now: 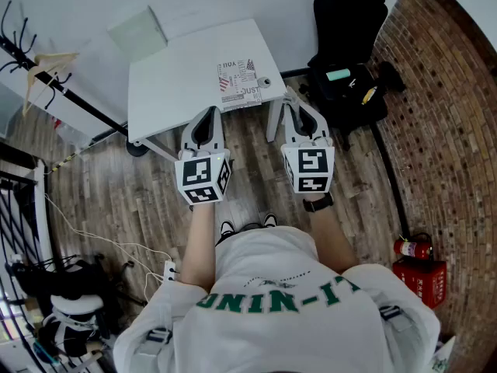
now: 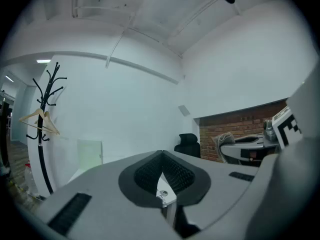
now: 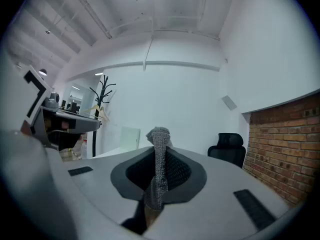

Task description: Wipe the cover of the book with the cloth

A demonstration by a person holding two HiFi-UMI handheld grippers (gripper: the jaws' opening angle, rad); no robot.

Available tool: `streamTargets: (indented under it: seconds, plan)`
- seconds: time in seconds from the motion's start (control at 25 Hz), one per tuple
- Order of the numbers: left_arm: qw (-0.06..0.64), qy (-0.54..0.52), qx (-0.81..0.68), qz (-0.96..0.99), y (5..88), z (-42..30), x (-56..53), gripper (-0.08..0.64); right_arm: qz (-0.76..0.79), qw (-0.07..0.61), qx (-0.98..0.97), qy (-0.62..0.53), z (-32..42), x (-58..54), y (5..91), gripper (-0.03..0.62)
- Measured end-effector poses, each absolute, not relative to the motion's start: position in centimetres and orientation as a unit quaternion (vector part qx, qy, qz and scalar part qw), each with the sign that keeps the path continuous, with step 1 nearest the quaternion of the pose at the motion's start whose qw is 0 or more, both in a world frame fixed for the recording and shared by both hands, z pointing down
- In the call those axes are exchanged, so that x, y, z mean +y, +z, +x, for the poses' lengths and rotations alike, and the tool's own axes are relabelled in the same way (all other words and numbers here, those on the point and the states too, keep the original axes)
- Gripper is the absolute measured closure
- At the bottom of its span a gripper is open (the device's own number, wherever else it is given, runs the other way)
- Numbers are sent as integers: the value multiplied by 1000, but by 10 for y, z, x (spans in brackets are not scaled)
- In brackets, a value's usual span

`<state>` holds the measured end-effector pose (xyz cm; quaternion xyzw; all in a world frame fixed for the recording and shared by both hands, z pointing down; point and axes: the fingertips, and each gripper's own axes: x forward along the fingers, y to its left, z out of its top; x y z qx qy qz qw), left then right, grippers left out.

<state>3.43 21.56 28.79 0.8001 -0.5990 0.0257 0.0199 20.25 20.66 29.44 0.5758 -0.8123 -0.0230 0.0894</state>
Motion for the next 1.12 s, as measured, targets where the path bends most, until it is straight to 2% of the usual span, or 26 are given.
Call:
streamTargets:
  seconds: [0.28, 0.64, 1.12]
  plan:
    - [24, 27, -594, 803, 296, 60, 208, 546, 556, 56, -830, -9, 218, 199, 298, 551]
    - [36, 27, -593, 804, 309, 58, 175, 546, 548, 67, -834, 22, 214, 159, 319, 549]
    - [21, 17, -573, 819, 306, -6, 16, 546, 542, 91, -835, 27, 138, 13, 327, 549]
